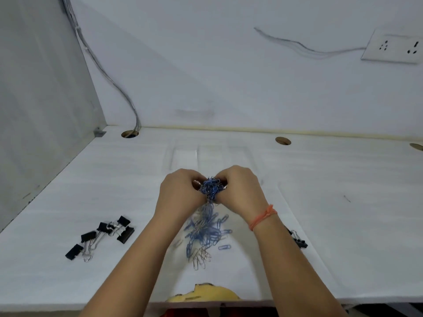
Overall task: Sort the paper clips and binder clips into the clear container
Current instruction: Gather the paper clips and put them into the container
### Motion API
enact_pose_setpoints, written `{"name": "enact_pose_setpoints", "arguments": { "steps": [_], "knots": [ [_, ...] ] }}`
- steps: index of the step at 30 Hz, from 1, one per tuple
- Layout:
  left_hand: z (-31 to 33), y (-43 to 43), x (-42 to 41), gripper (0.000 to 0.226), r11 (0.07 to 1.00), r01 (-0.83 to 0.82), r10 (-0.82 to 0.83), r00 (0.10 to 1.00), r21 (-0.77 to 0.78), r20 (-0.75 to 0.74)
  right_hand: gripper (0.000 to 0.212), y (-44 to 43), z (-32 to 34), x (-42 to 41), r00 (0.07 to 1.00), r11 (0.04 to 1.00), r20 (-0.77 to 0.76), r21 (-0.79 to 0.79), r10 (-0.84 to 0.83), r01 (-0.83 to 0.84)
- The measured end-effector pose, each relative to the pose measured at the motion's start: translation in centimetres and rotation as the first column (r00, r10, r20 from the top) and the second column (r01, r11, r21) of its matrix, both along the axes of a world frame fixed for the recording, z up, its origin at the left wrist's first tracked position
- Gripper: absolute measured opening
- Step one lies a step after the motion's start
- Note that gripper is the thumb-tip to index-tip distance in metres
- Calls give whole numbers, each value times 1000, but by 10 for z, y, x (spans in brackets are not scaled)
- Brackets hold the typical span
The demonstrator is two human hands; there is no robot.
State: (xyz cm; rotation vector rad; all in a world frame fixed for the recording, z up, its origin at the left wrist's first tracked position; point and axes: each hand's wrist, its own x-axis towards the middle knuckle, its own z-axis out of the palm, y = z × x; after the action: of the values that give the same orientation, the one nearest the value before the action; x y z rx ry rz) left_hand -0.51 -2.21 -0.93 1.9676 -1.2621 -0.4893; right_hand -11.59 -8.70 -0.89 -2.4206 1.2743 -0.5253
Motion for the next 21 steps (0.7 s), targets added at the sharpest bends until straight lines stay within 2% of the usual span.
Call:
{"name": "enact_pose_setpoints", "arguments": {
  "steps": [7, 11, 14, 17, 21],
  "knots": [
    [48, -75, 23, 30, 998, 18, -17, 1000, -59, 11, 16, -73, 53, 19, 999, 1000, 39, -25, -16, 17],
    [36, -125, 39, 35, 1000, 17, -17, 996, -2, -89, 17, -121, 53, 39, 995, 1000, -100, -4, -21, 20],
    [11, -149, 42, 33, 993, 42, -36, 998, 109, -53, 18, -147, 27, 53, 973, 990, -227, 140, 38, -6],
    [-10, -161, 42, 46, 977, 81, -79, 997, 195, -19, 24, -159, 10, 56, 969, 950, -239, 311, 71, 7],
    [-17, -161, 46, 42, 989, 38, -47, 997, 142, 64, 23, -157, 4, 48, 987, 965, -159, 260, 0, 42]
  ]
}}
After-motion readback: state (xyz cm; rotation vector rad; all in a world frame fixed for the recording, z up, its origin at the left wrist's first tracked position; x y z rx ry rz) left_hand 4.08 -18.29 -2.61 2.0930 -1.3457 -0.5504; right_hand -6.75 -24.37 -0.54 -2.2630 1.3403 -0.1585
